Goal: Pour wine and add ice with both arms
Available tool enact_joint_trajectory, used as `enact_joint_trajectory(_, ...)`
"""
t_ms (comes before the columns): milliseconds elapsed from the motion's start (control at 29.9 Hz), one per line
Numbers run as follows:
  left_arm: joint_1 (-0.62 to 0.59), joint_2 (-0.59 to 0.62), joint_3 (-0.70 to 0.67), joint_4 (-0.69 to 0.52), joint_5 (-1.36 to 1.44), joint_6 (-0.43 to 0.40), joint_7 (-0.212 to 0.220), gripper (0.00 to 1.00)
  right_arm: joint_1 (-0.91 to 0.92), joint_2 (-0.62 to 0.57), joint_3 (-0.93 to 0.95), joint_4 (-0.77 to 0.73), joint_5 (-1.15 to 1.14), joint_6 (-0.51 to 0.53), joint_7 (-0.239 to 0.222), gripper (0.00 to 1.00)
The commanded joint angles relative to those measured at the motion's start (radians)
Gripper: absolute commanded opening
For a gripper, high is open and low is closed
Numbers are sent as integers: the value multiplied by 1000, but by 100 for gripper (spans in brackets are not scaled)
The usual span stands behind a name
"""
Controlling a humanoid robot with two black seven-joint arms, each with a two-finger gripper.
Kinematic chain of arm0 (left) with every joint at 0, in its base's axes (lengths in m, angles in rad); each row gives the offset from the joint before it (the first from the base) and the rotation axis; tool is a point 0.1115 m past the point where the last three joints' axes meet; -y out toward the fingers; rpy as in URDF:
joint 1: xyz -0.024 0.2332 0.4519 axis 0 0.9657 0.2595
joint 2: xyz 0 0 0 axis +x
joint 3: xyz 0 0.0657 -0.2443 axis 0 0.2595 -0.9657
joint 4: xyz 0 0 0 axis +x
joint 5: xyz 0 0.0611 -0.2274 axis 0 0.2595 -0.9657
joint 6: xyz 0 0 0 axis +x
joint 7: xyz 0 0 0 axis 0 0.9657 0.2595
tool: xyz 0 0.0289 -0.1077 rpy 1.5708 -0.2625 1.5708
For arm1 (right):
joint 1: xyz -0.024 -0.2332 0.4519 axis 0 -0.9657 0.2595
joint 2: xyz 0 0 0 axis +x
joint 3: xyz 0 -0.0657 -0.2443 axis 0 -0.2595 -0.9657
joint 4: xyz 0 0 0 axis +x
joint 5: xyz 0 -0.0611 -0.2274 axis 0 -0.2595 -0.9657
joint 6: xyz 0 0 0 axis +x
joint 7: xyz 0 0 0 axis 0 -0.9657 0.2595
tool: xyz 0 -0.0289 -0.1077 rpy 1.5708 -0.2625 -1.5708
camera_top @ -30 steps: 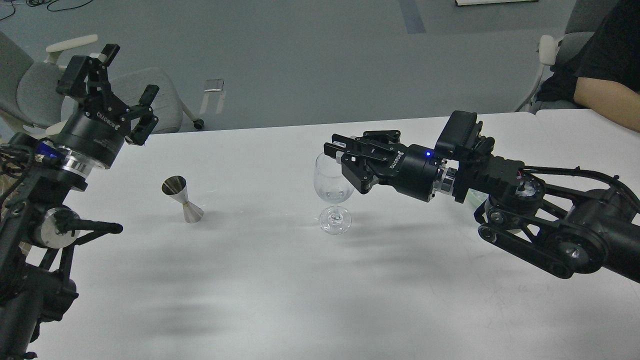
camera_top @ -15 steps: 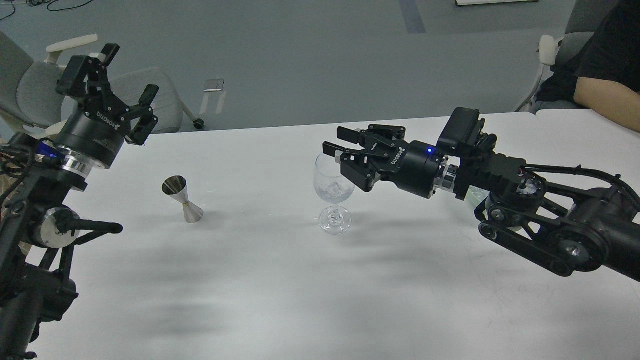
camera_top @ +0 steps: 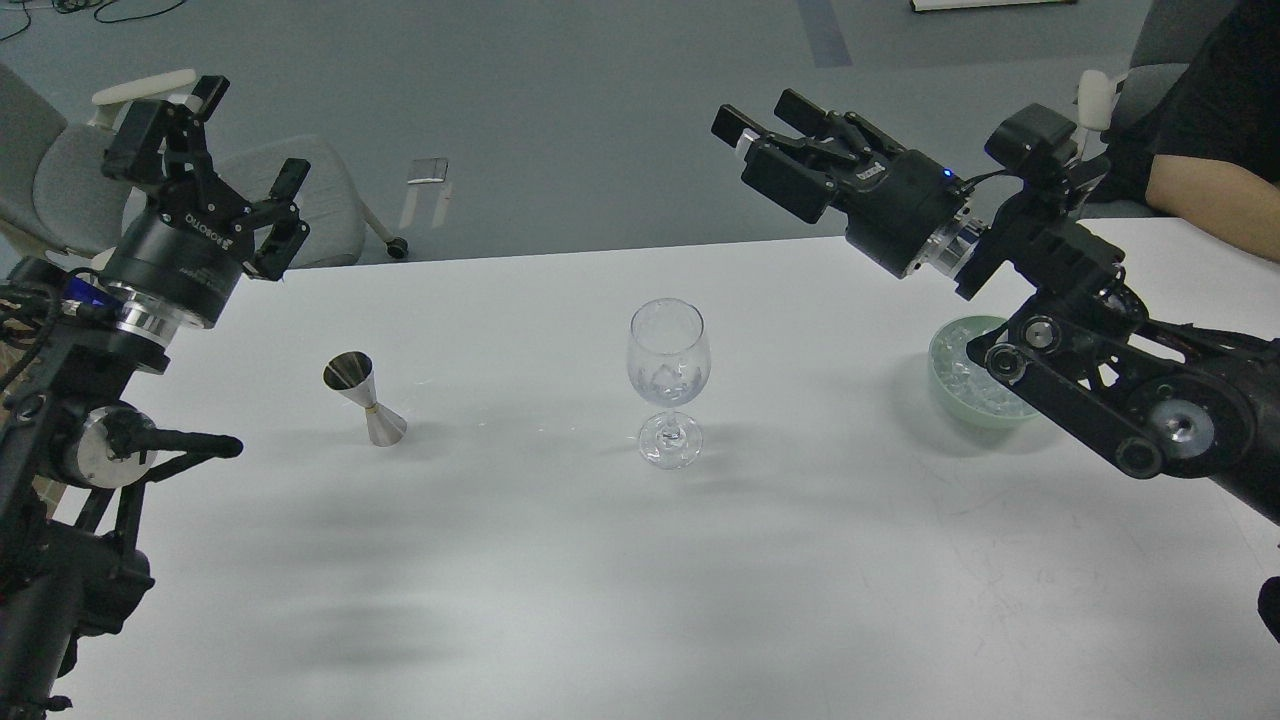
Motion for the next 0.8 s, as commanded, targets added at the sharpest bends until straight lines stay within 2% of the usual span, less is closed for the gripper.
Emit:
enact_joint_trajectory(0, -22, -6, 4, 28, -13, 64, -5, 98, 10, 10, 40, -92, 144, -5, 2, 100)
enact_joint_trajectory(201, -88, -28, 4, 66, -24, 64, 1, 98, 54, 76, 137, -257, 333, 3, -6, 100)
enact_joint_trajectory(368, -132, -23, 1, 105, -37, 64, 5, 98, 137, 95, 138, -394, 498, 8, -6, 100)
enact_joint_trajectory(435, -145, -29, 1, 126, -37, 63, 5, 98, 145, 95, 140, -420, 596, 14, -6, 100)
enact_joint_trajectory(636, -155, -49, -2, 137, -59, 63, 5, 98, 151, 96, 155, -469, 911, 152, -3, 100)
enact_joint_trajectory(770, -155, -52, 1, 139, -82, 56, 5, 98, 141, 114, 195, -482, 1070, 164, 2, 100)
